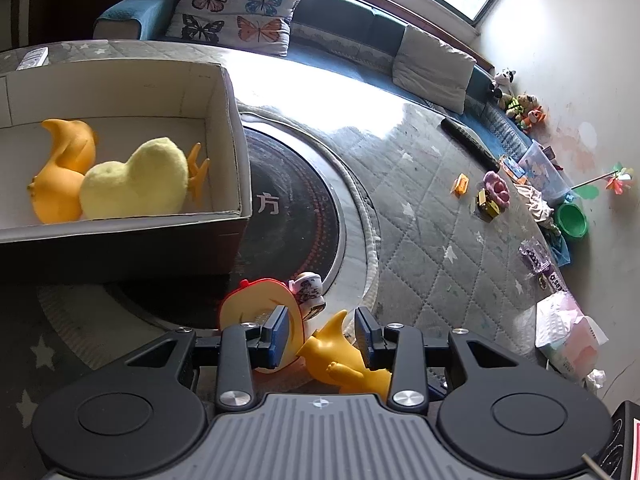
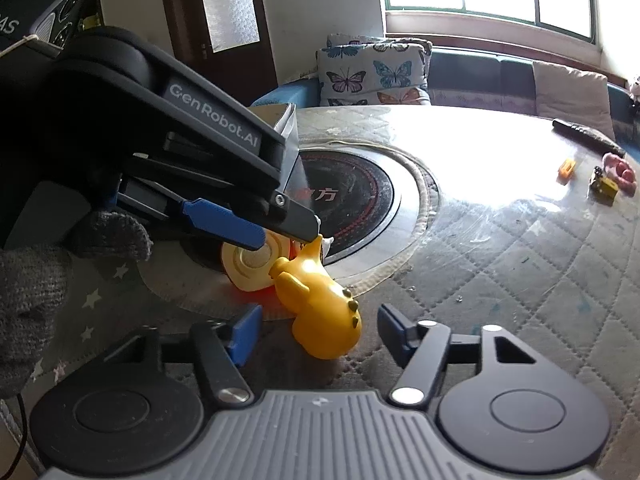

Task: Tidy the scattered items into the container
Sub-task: 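Close the right gripper on the orange duck while the left gripper grips it too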

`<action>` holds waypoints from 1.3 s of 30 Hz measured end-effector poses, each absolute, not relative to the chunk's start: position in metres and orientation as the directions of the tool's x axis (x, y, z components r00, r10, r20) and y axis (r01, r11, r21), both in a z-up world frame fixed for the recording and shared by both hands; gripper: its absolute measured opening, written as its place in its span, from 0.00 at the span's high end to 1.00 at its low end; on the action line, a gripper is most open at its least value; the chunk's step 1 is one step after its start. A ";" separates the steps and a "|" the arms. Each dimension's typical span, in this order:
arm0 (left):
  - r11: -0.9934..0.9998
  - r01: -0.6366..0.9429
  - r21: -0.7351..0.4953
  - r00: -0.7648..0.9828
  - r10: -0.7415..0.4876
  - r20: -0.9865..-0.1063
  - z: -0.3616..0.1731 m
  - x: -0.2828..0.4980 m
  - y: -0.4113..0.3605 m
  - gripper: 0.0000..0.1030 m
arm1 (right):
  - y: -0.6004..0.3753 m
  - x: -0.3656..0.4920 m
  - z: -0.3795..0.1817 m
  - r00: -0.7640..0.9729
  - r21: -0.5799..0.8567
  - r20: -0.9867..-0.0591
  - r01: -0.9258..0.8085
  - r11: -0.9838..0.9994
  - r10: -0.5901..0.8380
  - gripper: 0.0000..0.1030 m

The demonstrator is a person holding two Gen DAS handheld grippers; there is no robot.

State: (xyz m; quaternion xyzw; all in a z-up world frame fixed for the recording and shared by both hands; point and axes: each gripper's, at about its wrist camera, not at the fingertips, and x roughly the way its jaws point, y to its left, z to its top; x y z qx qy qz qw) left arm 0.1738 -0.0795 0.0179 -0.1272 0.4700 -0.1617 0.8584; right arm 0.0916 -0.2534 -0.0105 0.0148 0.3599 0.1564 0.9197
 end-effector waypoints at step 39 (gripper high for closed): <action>0.890 0.153 -0.429 0.428 -0.451 -0.784 -0.009 0.158 -0.088 0.72 | -0.268 0.050 -0.002 0.683 0.158 -0.669 -0.256 0.954 0.294 0.65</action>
